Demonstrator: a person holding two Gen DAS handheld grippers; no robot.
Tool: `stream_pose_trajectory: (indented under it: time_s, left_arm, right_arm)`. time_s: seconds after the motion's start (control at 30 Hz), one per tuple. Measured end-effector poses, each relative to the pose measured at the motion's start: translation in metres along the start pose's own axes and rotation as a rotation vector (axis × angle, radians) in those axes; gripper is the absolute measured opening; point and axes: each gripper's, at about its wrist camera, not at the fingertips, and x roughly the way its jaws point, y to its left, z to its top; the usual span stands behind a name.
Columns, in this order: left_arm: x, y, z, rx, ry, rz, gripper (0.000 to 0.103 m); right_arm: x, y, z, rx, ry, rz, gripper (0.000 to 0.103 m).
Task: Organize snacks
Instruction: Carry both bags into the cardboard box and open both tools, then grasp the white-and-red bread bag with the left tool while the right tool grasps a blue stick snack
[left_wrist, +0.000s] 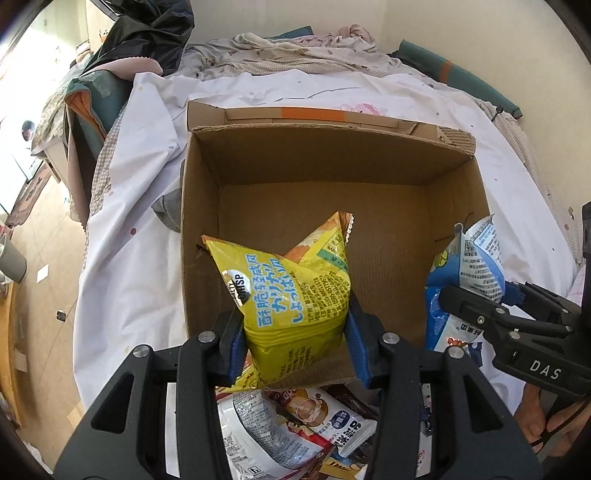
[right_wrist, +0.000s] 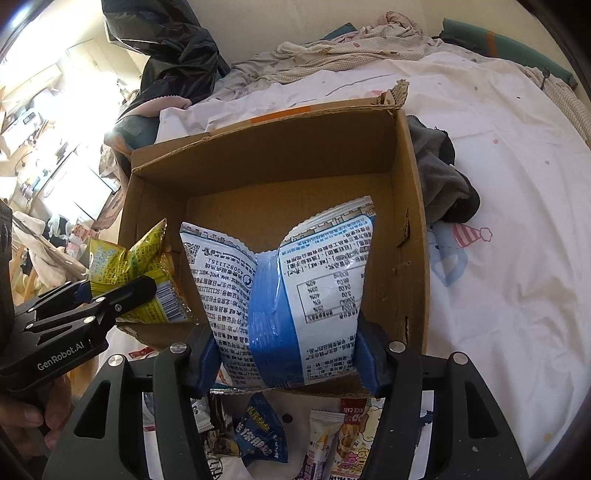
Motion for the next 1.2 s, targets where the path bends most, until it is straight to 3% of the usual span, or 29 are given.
stream_pose_trajectory:
  time_s: [0.17,0.23,0.3,0.37,0.4,0.93,1.2]
  left_arm:
    - [-0.003,-0.003,0.001,0.019,-0.017,0.018,0.044]
    - [-0.003,-0.002,0.001,0.014,-0.009,0.005,0.049]
    - [-0.005,0.001,0.001,-0.005,-0.010,0.007,0.074]
    - [-0.010,0.002,0.002,-0.019,-0.030,0.030,0.088]
    - [-0.012,0.002,0.002,-0.023,-0.037,0.030,0.090]
    - [-0.043,0.017,-0.006,-0.056,-0.105,0.026,0.090]
    - [-0.056,0.028,-0.024,-0.088,-0.093,0.027,0.090]
  right_arm:
    - [-0.002,0.001,-0.001,-0.010,-0.008,0.007,0.064]
    - [-0.004,0.002,-0.001,-0.010,-0.018,0.004,0.071]
    - [-0.009,0.002,0.000,0.003,-0.042,-0.010,0.098]
    - [-0.019,0.004,0.003,0.017,-0.086,0.007,0.100]
    - [-0.022,0.005,0.005,0.014,-0.099,0.012,0.101]
    - [-0.045,0.003,-0.001,0.054,-0.132,-0.019,0.102]
    - [-0.062,0.004,-0.017,0.052,-0.128,-0.025,0.101]
